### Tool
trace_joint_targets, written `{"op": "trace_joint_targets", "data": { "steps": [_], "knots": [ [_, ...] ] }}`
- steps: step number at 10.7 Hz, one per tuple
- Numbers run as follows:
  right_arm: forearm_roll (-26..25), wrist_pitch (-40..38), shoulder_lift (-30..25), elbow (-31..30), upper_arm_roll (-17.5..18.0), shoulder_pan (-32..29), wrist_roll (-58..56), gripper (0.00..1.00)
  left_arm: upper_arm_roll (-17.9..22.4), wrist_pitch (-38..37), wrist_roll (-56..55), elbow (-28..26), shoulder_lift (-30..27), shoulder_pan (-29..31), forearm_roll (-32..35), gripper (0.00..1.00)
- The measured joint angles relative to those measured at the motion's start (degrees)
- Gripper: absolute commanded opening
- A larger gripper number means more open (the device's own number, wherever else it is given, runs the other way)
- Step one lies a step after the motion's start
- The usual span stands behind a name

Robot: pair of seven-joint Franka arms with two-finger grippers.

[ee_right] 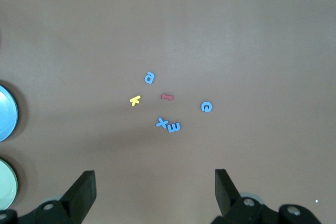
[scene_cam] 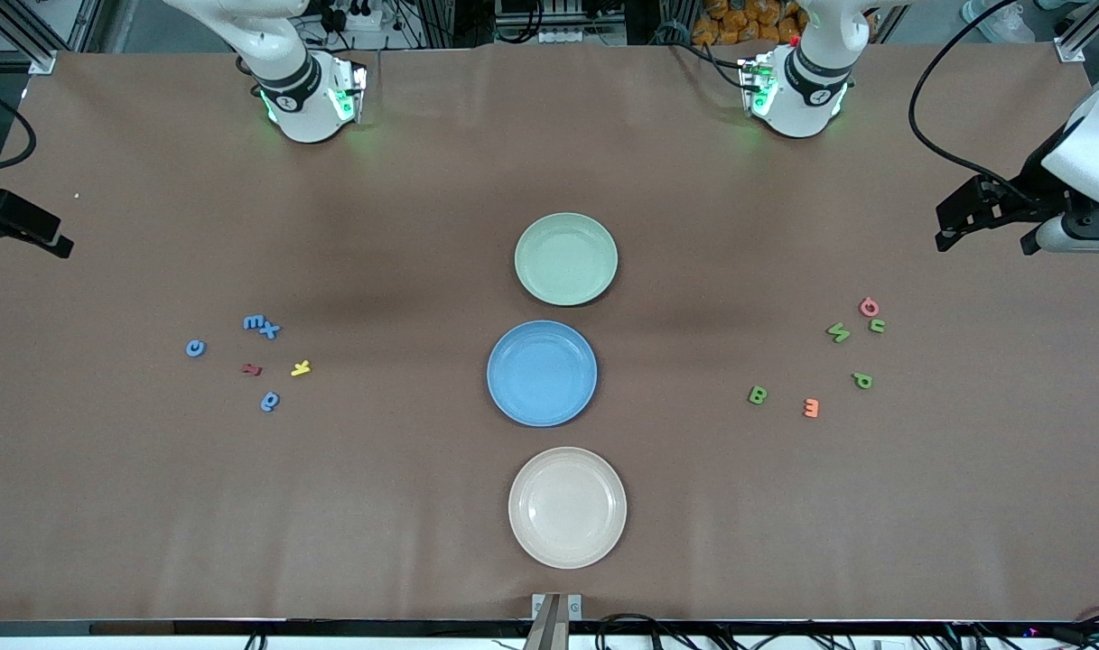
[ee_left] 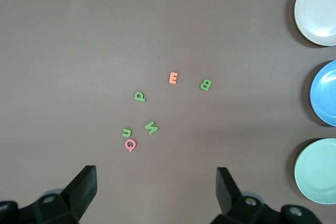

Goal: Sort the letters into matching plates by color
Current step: 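Reach the left gripper to green N while the right gripper reaches blue c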

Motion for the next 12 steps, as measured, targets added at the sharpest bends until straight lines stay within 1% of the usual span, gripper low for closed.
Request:
{"op": "trace_joint_targets", "data": {
  "steps": [4, 5, 7, 8, 10, 12],
  "knots": [
    [-0.20, -0.11, 0.00, -0.08, 0.39, 0.01, -0.05, 1.00, 0.12, 0.00, -0.41, -0.04, 0.16, 0.35, 0.00, 1.00],
    [-0.21, -0.12, 0.00, -0.09, 0.40, 0.02, -0.06, 1.00, 0.13, -0.03, -0.51, -0.21, 0.83, 0.95, 0.00, 1.00],
    [-0.23, -0.12, 0.04, -0.29, 0.40, 0.01, -0.06, 1.00, 0.13, 0.91, -0.51, -0.86, 4.07, 1.61, 0.00, 1.00],
    [-0.23, -0.12, 0.12, -0.40, 0.42, 0.01, -0.06, 1.00, 0.13, 3.84, -0.51, -1.93, 5.79, 1.77, 0.00, 1.00],
    [-0.24, -0.16, 0.29, -1.10, 0.42, 0.01, -0.06, 1.00, 0.07, 10.83, 0.91, -6.20, 8.02, 1.81, 0.00, 1.00],
    [-0.27, 1.48, 0.47, -3.37, 0.35, -0.11, -0.05, 1.00, 0.05, 16.56, 9.01, -10.79, 8.99, 1.99, 0.00, 1.00]
  ]
}}
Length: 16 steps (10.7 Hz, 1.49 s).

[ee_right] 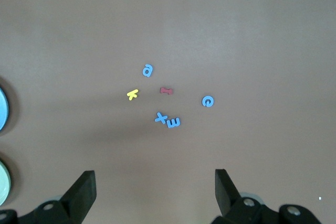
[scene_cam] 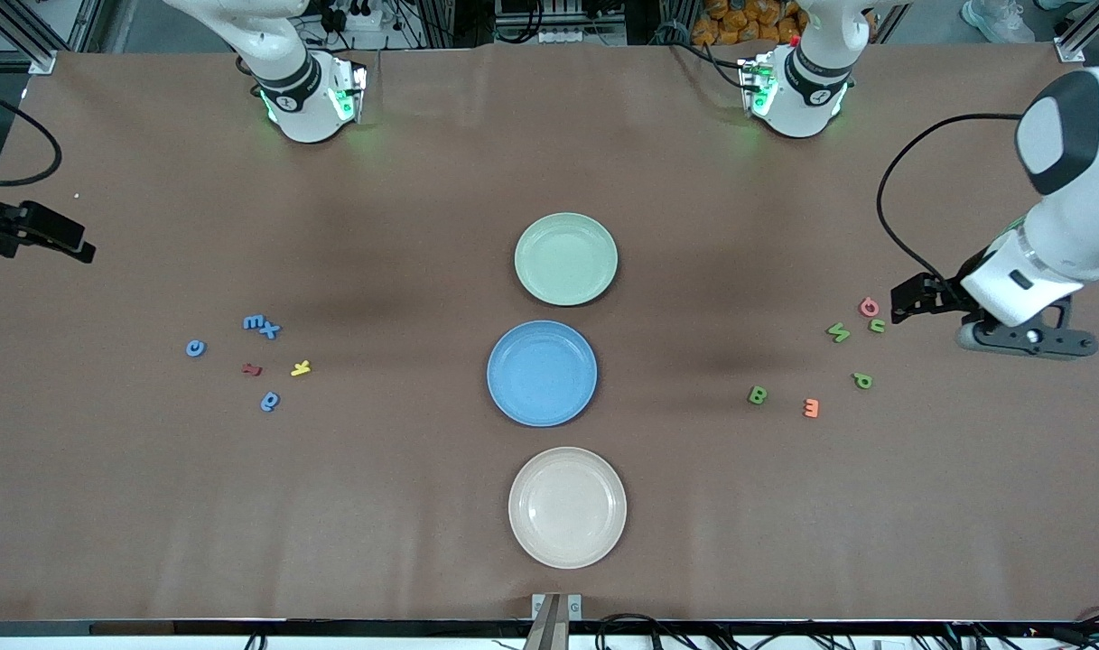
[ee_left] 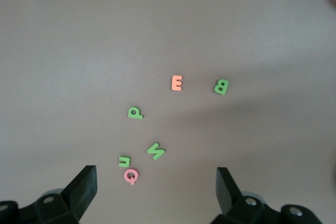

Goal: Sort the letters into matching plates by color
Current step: 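Reach the left gripper to green N while the right gripper reaches blue c, then grasp green N with the left gripper while the right gripper grasps blue c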

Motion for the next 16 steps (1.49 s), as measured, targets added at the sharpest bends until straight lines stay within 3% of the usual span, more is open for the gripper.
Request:
{"op": "trace_joint_targets", "data": {
  "steps": [5, 8, 12, 16],
  "knots": [
    [0.02, 12.07, 1.27, -11.15, -0.35, -2.61, -0.03, 1.00, 0.00, 16.03, 10.84, -14.64, 0.80, 1.51, 0.00, 1.00],
    [0.04, 20.50, 4.97, -15.86, -0.39, -5.08, -2.21, 1.00, 0.00, 23.66, 17.26, -20.73, 0.95, 1.88, 0.08, 1.00],
    [0.05, 35.20, 10.08, -24.88, -0.48, -9.56, -10.73, 1.00, 0.03, 30.15, 29.71, -23.59, 4.99, 3.74, 0.10, 1.00],
    [0.06, 44.54, 16.89, -26.13, -0.36, -11.58, -13.38, 1.00, 0.03, 32.90, 38.21, -24.12, 9.25, 4.36, 0.13, 1.00]
  ]
}}
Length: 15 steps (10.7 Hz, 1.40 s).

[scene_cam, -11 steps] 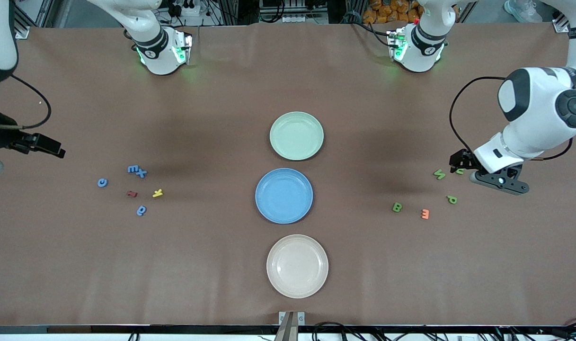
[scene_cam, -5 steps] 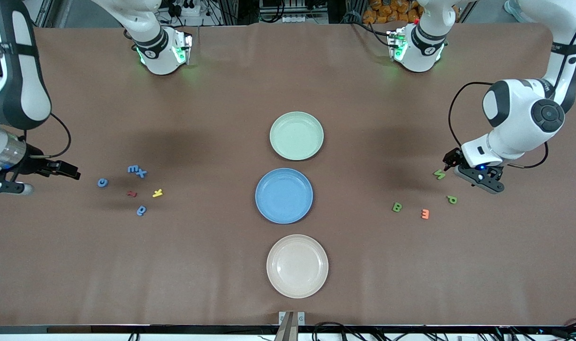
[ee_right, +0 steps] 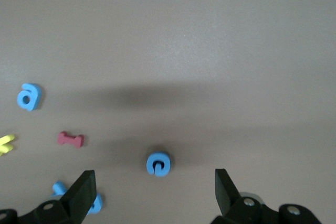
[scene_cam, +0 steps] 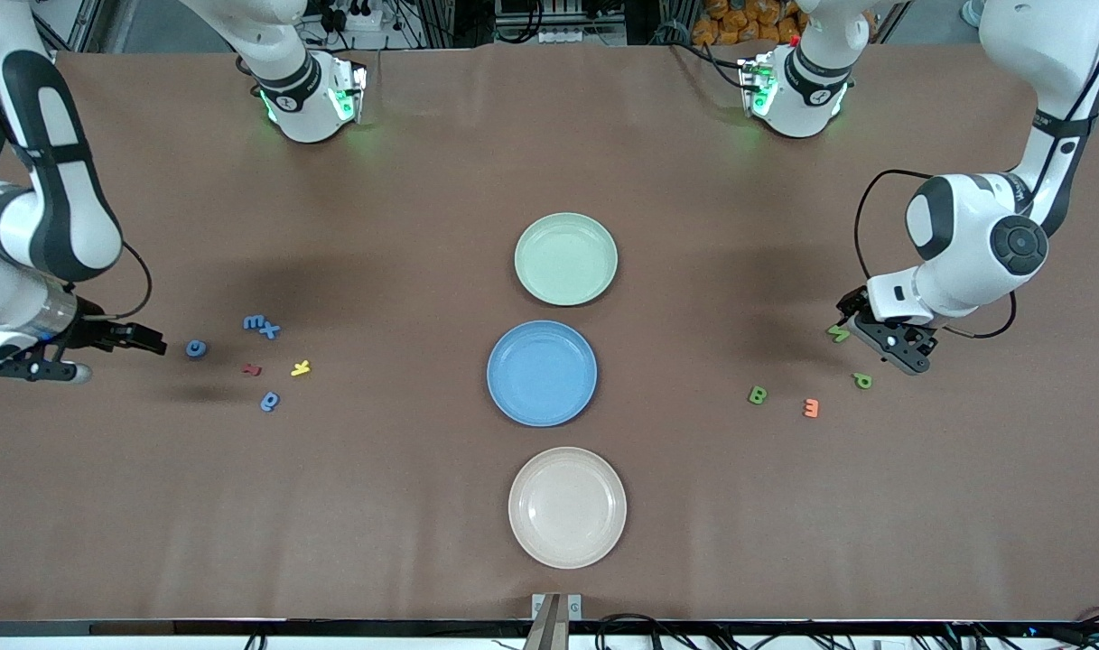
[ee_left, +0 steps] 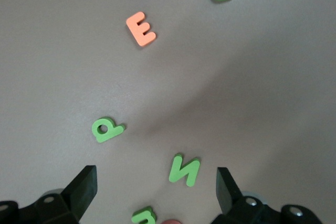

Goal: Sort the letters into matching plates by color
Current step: 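Grasp green N with the left gripper while the right gripper grasps blue c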

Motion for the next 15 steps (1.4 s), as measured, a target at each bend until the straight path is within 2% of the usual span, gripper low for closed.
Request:
{"op": "trace_joint_targets", "data": {
  "steps": [4, 7, 10, 14, 15],
  "knots": [
    [0.00, 9.05, 5.26, -2.15, 0.09, -0.04, 0.00, 1.00, -0.04, 5.04, 3.54, -2.29, 2.15, 0.43, 0.71, 1.00],
    [0.00, 14.45, 5.94, -6.18, 0.00, -0.55, 0.00, 1.00, -0.23, 9.95, 3.54, -5.78, 2.50, 0.34, 1.68, 0.99],
    [0.00, 17.92, 5.94, -8.98, -0.02, -0.72, 0.00, 1.00, -0.30, 11.59, 3.54, -7.66, 2.60, 0.18, 1.71, 0.96],
    [0.00, 19.69, 5.94, -10.90, -0.02, -0.73, 0.00, 0.88, -0.13, 15.53, 3.54, -9.57, 3.97, 0.37, 3.83, 0.83],
    [0.00, 20.45, 5.97, -11.19, -0.02, -0.73, 0.00, 0.87, -0.10, 15.79, 3.54, -9.64, 4.32, 0.42, 4.10, 0.79]
  ]
}}
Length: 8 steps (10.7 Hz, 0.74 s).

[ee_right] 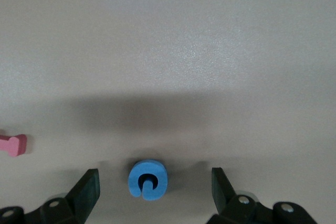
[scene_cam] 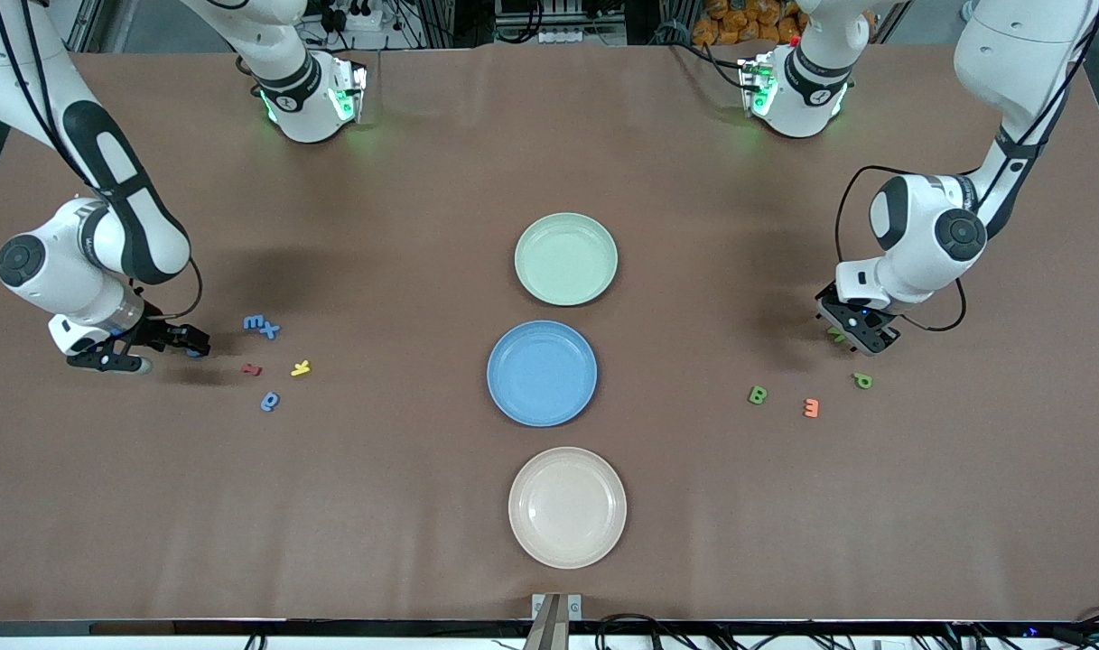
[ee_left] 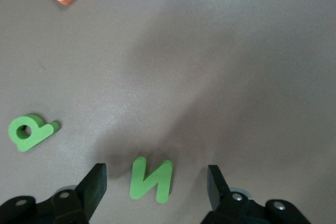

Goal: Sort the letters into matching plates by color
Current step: 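Grasp green N with the left gripper while the right gripper grasps blue c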

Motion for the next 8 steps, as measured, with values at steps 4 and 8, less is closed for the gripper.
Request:
{"op": "trace_joint_targets", "data": {
  "steps": [4, 8],
  "knots": [
    [0.00, 2.50, 1.07, -0.83, 0.00, 0.00, 0.00, 0.77, 0.01, 0.16, 0.00, -0.02, 0.51, 0.01, 0.87, 0.63],
    [0.00, 2.63, 1.13, -1.26, 0.01, 0.00, 0.00, 0.53, -0.04, 0.37, 0.00, 0.00, 0.53, 0.01, 1.51, 0.00]
  ]
}}
